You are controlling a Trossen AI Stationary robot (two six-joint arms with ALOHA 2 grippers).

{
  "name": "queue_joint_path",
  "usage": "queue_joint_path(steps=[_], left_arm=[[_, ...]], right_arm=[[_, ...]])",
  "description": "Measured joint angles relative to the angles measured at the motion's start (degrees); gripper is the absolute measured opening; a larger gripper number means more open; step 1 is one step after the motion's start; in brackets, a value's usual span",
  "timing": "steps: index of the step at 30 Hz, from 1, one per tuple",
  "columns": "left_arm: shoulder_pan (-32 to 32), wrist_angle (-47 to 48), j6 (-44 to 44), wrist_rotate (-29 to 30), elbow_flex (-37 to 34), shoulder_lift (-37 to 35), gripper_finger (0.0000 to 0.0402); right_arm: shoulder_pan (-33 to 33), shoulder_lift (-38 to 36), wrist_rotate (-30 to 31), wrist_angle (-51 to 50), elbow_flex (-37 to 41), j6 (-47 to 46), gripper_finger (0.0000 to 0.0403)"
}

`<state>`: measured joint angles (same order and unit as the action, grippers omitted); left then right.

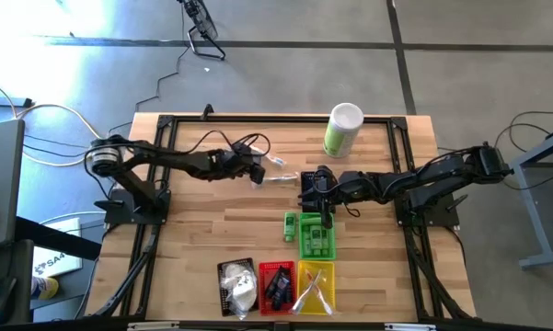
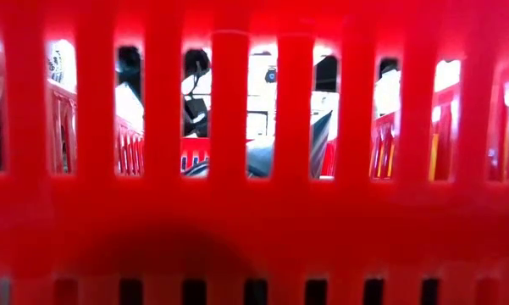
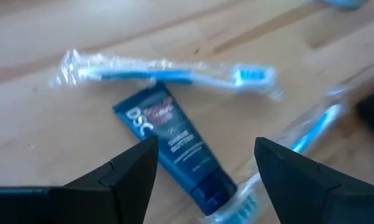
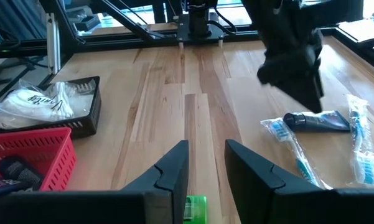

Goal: Pick & Place Travel size toiletries
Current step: Put the blue shave cream into the red bin

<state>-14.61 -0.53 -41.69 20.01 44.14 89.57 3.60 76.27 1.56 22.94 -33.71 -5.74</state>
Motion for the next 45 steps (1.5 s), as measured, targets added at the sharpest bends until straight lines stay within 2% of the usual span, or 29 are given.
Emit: queue_joint_path(steps=[8, 12, 20, 30, 38, 41, 45], left_arm=[[0.0, -1.1, -1.5, 0.0, 0.0, 5.9, 0.0262], [0.0, -3.8, -2.3, 0.0, 0.0, 7.7, 0.0262], [0.1, -3.1, -2.1, 1.1, 0.2, 9.5, 0.0262], [0.1, 0.4, 8.2, 1.6, 0.2, 9.6, 0.0262], [0.1, 1.6, 8.2, 2.5, 0.2, 9.6, 0.0262], [0.1, 1.5, 7.5, 2.7, 0.2, 9.6, 0.0255], [0.0, 1.1, 7.4, 2.8, 0.1, 9.6, 0.0224]], right_arm=[[0.0, 0.0, 0.0, 0.0, 0.0, 0.0, 0.0096], [0.0, 0.0, 0.0, 0.0, 0.0, 0.0, 0.0096], [0.0, 0.0, 0.0, 0.0, 0.0, 0.0, 0.0096], [0.0, 0.0, 0.0, 0.0, 0.0, 0.0, 0.0096], [0.0, 0.0, 0.0, 0.0, 0.0, 0.0, 0.0096], [0.0, 0.0, 0.0, 0.0, 0.0, 0.0, 0.0096], [0.0, 0.0, 0.0, 0.0, 0.0, 0.0, 0.0096]])
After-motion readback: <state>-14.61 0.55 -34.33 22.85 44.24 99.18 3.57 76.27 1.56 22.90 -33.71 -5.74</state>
